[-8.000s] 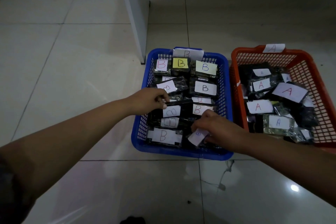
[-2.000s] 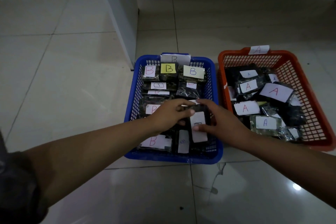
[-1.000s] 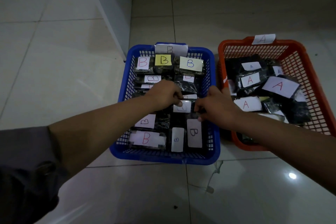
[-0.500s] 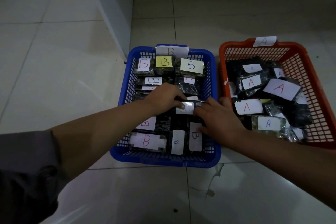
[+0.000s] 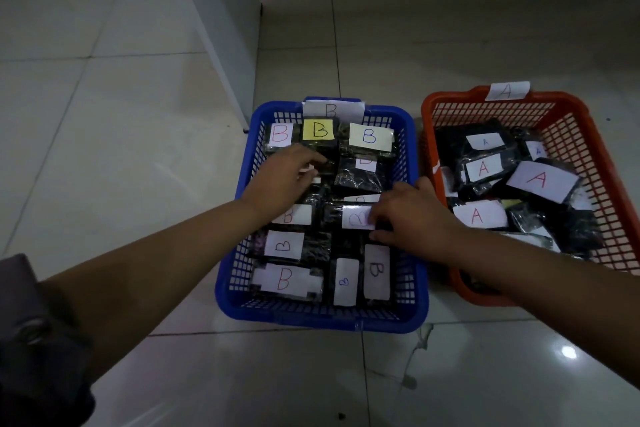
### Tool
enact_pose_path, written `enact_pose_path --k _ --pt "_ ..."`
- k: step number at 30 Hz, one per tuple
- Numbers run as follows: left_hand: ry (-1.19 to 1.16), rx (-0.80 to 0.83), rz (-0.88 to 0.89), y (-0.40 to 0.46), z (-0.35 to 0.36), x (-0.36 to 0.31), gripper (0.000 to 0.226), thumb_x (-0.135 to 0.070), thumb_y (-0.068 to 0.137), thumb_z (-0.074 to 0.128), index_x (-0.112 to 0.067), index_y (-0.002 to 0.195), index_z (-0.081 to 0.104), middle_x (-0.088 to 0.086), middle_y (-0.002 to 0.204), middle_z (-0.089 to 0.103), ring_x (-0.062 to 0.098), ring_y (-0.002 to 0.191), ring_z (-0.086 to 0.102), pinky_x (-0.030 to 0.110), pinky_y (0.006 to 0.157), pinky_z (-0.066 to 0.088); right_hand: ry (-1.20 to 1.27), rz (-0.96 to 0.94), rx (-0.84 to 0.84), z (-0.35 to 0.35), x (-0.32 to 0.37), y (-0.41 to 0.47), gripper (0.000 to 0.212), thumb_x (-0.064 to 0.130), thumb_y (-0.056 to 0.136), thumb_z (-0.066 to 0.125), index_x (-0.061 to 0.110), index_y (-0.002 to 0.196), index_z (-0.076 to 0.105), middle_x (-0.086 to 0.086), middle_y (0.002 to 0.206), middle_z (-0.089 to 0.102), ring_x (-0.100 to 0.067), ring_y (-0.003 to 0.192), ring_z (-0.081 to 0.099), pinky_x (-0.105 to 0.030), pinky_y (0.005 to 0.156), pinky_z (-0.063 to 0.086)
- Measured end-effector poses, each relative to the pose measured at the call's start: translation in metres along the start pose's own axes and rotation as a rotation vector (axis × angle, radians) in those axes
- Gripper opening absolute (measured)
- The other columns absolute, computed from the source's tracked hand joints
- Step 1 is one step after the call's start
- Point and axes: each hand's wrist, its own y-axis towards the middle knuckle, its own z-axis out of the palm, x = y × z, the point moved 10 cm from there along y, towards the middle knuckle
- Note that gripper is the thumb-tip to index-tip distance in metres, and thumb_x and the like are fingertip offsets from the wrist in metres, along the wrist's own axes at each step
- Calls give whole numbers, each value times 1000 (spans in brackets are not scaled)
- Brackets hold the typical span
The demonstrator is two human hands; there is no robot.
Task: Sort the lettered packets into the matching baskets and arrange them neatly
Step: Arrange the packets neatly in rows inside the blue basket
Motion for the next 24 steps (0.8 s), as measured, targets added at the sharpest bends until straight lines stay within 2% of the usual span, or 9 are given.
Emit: enact_pose_path --k 4,8,11,14,16,19,21,24 --pt "124 -113 -71 5 -29 26 35 -9 88 58 -14 122 58 6 117 58 15 108 51 20 91 34 184 83 -141 -24 -24 27 22 36 85 62 26 105 65 4 107 64 -17 108 50 -35 88 30" --pt "237 -58 -73 11 -33 39 44 -21 88 62 -11 129 52 9 126 56 23 114 51 30 98 36 195 124 -249 -34 -46 49 46 37 82 65 23 124 54 -1 128 56 -21 121 44 -39 97 32" --pt "330 6 -16 12 -25 41 39 -27 89 60 -10 124 58 9 119 61 23 108 56 33 97 40 121 117 -209 -28 -52 61 66 49 81 61 23 138 39 -1 145 40 -21 133 34 -40 105 25" --pt "339 -6 17 12 -25 38 37 -22 88 61 -7 122 59 11 115 62 25 105 57 34 94 41 66 134 -158 -18 -51 67 70 56 83 54 24 141 33 0 149 34 -19 138 28 -41 110 17" --pt "306 -59 6 12 -31 33 32 -17 88 61 -7 118 61 11 112 63 25 101 57 31 91 41 47 132 -146 -17 -47 63 69 55 84 53 25 141 32 -1 150 33 -20 139 24 -42 111 15" --pt "198 -136 -14 14 -36 16 29 -13 88 58 -7 115 62 12 109 62 26 99 57 32 86 41 30 133 -119 -37 -47 46 63 50 86 53 23 140 35 -3 145 38 -23 135 30 -42 108 18" --pt "133 -107 -20 19 -31 -3 28 -11 88 56 -8 115 61 12 108 62 26 99 55 33 85 41 30 139 -88 -56 -52 29 59 45 87 55 22 138 38 -5 141 44 -25 130 37 -41 104 25" --pt "128 -41 70 34 -22 -42 29 -12 88 56 -12 116 61 9 112 62 24 103 56 30 88 40 116 138 -125 -75 -68 6 52 37 87 59 21 134 44 -6 125 56 -25 115 49 -36 93 40"
